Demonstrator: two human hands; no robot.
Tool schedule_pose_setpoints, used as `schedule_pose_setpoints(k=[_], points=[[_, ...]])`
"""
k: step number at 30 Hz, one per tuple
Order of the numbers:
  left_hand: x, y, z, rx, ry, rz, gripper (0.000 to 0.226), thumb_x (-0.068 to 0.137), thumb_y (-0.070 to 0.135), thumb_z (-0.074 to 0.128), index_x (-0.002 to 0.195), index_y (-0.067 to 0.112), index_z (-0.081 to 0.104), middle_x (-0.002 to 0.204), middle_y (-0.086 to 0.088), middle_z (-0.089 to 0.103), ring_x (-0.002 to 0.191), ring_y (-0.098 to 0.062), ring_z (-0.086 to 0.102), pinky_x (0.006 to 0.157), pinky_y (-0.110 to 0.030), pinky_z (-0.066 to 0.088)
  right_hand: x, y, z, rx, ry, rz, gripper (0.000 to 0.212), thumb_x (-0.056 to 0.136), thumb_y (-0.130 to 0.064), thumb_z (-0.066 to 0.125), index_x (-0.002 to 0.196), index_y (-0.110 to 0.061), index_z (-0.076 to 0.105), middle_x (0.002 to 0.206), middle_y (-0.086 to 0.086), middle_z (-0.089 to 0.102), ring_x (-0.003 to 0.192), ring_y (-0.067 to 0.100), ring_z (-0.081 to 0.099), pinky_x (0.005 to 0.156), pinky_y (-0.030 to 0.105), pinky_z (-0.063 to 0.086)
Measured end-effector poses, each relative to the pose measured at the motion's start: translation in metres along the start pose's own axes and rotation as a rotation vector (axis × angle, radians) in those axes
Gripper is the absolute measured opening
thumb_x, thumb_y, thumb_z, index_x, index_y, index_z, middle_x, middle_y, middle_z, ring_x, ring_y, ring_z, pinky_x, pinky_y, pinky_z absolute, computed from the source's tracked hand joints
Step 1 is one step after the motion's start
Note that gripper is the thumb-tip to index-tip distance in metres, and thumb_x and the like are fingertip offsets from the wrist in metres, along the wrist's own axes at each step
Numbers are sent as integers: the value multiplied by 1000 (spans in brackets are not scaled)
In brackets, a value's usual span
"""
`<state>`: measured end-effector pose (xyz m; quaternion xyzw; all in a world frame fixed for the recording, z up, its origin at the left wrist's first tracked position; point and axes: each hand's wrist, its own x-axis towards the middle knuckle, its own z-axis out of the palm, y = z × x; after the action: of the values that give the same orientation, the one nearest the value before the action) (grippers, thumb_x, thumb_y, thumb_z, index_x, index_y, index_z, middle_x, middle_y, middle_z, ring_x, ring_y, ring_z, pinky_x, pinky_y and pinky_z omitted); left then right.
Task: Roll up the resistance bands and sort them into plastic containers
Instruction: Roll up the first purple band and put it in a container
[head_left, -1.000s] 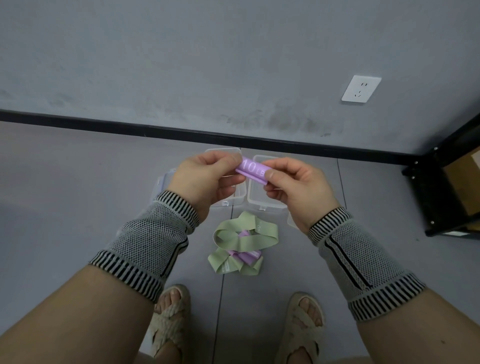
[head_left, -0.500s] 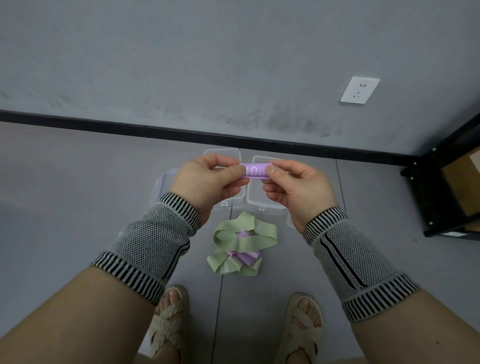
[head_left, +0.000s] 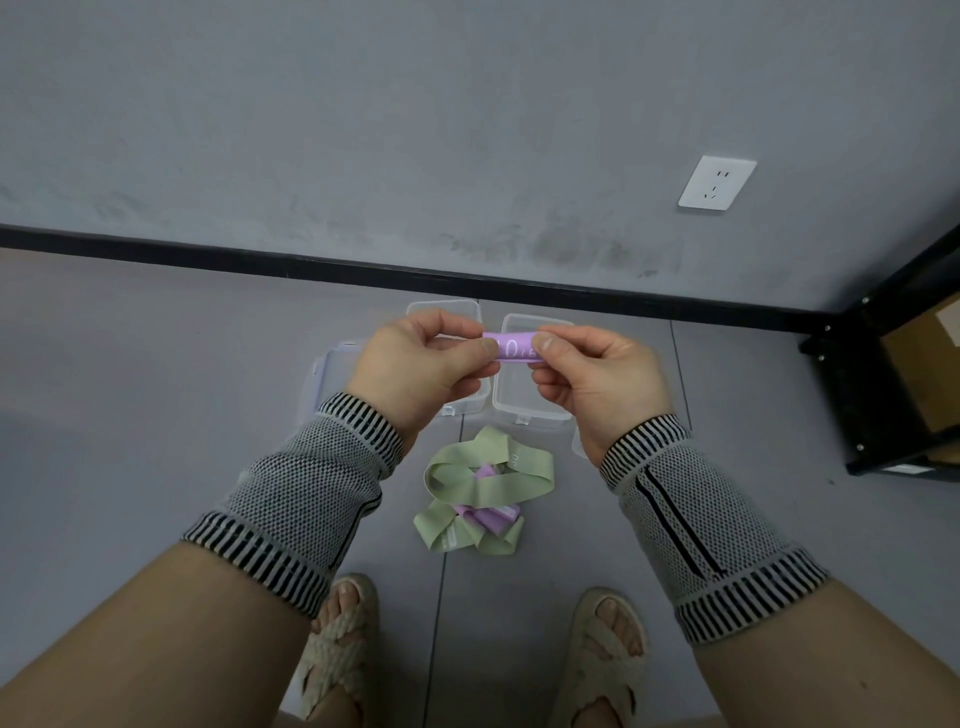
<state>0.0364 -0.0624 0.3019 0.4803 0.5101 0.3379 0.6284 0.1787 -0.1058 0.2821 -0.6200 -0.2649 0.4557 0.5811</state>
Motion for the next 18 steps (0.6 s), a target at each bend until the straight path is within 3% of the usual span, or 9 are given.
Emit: schedule_pose_setpoints(k=[9, 18], points=[[1, 1, 0, 48, 45, 41, 12, 83, -2, 65, 81, 10, 61, 71, -7, 67, 67, -13, 68, 66, -24, 56, -3, 3, 9, 29, 61, 17, 3, 84, -14, 70, 87, -13, 70, 70, 6, 69, 58, 12, 64, 57, 23, 52], [-23, 15, -4, 75, 82, 39, 8, 84, 2, 66, 85, 9, 62, 76, -7, 67, 65, -10, 66, 62, -22, 55, -23, -12, 16, 7, 61, 55, 14, 85, -12, 68, 98, -6, 70, 68, 5, 66, 55, 8, 59, 54, 19, 51]])
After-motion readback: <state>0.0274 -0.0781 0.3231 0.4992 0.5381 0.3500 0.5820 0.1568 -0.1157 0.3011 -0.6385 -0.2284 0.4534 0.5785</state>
